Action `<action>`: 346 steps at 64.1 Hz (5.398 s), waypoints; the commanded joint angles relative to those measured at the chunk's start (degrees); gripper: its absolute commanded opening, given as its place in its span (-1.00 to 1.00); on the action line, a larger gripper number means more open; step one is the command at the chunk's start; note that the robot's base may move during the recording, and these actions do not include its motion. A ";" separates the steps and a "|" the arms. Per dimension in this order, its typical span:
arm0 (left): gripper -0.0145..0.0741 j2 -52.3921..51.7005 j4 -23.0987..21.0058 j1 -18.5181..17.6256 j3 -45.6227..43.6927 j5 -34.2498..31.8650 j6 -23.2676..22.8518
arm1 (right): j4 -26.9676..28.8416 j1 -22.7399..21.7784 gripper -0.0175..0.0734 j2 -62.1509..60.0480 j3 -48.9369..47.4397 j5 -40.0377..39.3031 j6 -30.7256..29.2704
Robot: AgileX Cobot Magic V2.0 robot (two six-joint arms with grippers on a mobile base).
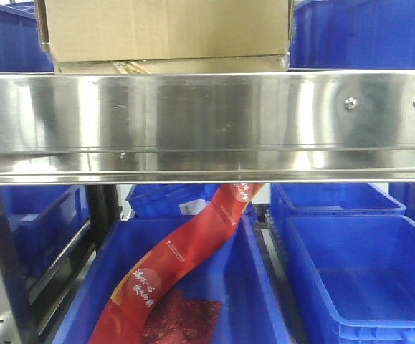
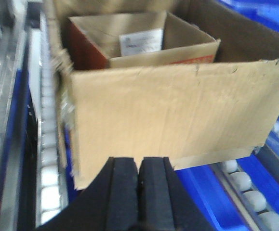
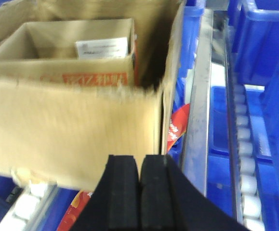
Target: Stack two boxes on right shelf middle
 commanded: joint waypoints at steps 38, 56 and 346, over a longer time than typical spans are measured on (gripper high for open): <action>-0.92 -23.65 -0.60 8.21 28.65 -14.09 -0.46 | -6.46 -7.53 -0.98 -37.10 40.82 -18.96 1.79; -0.92 -27.63 -0.60 9.44 29.22 -12.11 -0.46 | -6.46 -11.18 -0.98 -47.82 46.33 -18.91 1.79; -0.92 -66.77 6.73 14.19 70.34 -29.22 0.09 | 16.97 -26.10 -0.98 -77.81 82.20 -36.28 -26.75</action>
